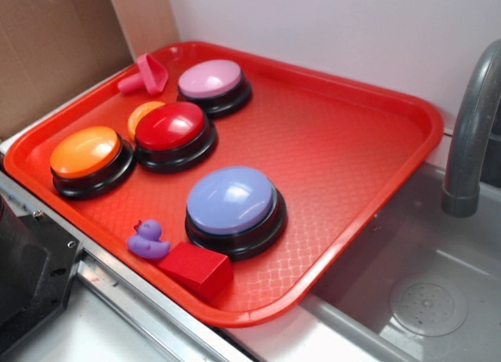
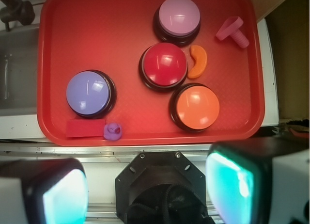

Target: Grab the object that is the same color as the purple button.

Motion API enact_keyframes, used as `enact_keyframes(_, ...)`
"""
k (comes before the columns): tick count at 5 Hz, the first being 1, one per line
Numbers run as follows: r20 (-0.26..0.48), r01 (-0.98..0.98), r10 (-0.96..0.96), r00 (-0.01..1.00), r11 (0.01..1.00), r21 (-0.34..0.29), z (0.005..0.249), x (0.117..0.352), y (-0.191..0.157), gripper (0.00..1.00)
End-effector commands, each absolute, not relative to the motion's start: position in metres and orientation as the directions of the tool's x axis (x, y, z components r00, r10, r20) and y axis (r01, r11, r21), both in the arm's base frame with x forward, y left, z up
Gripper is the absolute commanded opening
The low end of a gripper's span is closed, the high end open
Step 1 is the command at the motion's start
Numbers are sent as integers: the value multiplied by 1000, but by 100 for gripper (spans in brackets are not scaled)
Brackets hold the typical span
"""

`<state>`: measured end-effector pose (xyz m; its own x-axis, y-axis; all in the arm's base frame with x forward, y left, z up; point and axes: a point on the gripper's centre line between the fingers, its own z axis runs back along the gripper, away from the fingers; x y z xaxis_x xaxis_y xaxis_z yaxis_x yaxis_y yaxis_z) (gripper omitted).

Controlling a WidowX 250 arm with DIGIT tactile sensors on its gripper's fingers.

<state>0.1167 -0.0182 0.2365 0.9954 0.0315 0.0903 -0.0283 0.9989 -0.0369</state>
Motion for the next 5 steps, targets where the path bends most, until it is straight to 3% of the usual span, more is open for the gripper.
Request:
enact_keyframes(1, 90, -28, 32, 995, 999, -37, 236, 117, -18, 100)
enact_keyframes(3, 112, 9, 3, 994, 994, -105, 181, 132, -37, 100)
enact_keyframes(5, 7, 85, -85, 996, 978, -188, 107, 148, -68, 100)
